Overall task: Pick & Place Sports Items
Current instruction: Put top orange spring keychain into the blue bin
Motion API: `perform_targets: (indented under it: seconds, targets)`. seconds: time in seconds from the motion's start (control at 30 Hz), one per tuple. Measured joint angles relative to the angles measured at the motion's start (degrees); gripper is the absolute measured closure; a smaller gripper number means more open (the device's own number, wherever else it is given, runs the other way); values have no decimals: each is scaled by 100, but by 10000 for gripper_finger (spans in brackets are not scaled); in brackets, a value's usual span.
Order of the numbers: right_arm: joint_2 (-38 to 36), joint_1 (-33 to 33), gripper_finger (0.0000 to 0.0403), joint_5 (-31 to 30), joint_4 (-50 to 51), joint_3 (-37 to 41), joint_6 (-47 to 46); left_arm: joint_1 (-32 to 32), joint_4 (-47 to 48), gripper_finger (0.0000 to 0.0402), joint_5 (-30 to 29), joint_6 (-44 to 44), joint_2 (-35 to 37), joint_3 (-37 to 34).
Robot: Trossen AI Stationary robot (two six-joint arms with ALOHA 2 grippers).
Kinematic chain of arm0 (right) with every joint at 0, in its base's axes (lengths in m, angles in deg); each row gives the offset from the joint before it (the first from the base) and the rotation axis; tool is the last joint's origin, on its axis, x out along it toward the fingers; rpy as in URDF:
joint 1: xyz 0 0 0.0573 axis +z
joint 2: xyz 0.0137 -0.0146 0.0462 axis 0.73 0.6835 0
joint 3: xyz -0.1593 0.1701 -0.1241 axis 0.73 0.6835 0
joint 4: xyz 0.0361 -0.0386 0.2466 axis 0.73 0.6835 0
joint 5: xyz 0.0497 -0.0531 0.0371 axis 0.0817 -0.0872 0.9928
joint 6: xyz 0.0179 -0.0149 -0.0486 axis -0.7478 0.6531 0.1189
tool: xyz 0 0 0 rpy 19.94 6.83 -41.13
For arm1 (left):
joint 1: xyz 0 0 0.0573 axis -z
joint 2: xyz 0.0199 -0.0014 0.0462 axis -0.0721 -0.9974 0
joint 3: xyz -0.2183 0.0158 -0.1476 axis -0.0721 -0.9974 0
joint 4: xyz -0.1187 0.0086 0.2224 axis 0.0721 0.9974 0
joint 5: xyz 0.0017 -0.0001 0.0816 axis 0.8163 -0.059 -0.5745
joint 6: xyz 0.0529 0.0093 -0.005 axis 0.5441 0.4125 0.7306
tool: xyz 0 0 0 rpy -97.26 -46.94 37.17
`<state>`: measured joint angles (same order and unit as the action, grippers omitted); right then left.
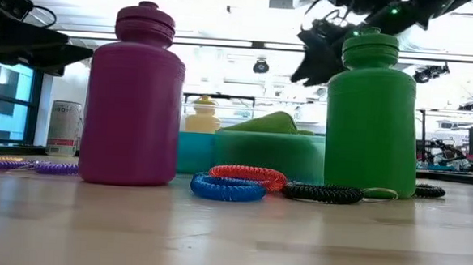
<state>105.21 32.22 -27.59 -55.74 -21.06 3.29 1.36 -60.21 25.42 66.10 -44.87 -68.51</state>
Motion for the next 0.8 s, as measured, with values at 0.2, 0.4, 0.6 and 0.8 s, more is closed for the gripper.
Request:
perform_targets:
  seconds: [0.2,0.4,0.6,0.8]
  targets:
    - [-8,-373,210,-65,539,54,-341,-1,0,165,-1,0,0,0]
    - [-473,-771,210,219,157,931,-454,-1,0,165,-1,-2,2,0]
    - [-1258,-1219,210,694,-655,2044,89,-2,-1,165,-2,0,1,0]
    - [-1538,-1528,210,1301,-322,2339,279,-1,-2,165,-1,0,1,0]
